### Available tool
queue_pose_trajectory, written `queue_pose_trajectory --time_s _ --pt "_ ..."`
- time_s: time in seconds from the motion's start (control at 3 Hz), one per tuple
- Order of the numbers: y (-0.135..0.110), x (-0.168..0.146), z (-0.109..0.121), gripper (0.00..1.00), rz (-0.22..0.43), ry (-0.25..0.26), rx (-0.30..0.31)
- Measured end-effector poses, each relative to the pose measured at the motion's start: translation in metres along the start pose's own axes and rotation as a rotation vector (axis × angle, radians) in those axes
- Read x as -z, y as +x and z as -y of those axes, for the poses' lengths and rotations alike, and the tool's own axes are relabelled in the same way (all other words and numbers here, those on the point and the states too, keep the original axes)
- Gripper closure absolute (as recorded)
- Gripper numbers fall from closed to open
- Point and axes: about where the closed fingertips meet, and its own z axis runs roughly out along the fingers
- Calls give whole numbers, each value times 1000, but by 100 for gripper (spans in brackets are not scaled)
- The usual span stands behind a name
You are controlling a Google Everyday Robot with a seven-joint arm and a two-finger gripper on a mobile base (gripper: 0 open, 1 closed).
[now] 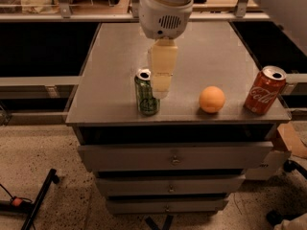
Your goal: Move green can near orange
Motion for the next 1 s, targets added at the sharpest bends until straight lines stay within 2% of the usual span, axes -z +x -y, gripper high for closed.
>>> queue_pose_trajectory --time_s 0.33,1.0 --pt "-15 -21 10 0 21 -36 7" --pt "-18 -48 14 0 66 -57 12"
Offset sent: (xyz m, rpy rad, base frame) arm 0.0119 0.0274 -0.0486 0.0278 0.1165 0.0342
